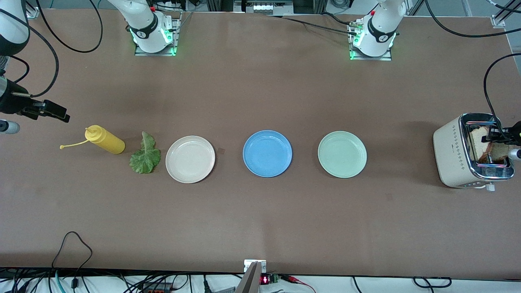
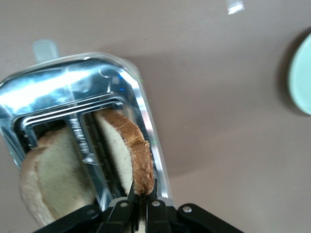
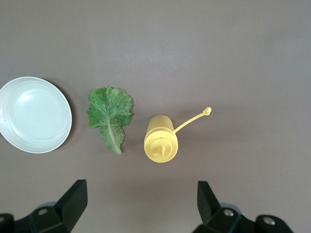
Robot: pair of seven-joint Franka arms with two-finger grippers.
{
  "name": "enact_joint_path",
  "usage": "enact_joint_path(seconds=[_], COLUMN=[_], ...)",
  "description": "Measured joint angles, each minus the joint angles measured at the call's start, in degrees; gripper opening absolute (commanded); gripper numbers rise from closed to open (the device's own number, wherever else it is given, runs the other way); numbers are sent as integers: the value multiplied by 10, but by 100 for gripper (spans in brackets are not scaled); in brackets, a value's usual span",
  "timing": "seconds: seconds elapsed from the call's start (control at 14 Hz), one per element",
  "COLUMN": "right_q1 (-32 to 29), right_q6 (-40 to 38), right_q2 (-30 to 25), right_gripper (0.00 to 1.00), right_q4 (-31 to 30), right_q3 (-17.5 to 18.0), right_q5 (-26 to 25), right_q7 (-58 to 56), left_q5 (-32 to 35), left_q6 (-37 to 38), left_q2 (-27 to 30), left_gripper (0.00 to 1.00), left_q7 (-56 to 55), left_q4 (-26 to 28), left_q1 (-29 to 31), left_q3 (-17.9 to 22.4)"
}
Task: Make sandwich in blue plate with both arms
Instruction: 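Grasp one bread slice with the left gripper and lift it out, then carry the bread slice with the left gripper onto the blue plate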
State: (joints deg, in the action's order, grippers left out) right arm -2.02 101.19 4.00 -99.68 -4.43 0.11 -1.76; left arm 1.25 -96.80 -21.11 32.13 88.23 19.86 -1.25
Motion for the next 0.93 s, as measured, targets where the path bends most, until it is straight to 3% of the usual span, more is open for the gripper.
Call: enact_joint_path(seconds=[0.5, 0.57, 0.93], right_q1=[2, 2, 3], right_q6=[0, 0, 1], right_q2=[3, 3, 3], right_gripper=[100, 100, 100], right_q4=[1, 1, 3], right_q3=[0, 0, 0], right_q5=[0, 0, 1], right_q7=[0, 0, 0], left_q5=[0, -8, -88], left_q6=[223, 262, 276], left_q2=[7, 7, -31], left_gripper=[5, 1, 0], left_q7=[-95, -96, -105], left_q4=[-104, -109, -106], left_q1=[-102, -107, -165], left_q3=[-11, -21, -42])
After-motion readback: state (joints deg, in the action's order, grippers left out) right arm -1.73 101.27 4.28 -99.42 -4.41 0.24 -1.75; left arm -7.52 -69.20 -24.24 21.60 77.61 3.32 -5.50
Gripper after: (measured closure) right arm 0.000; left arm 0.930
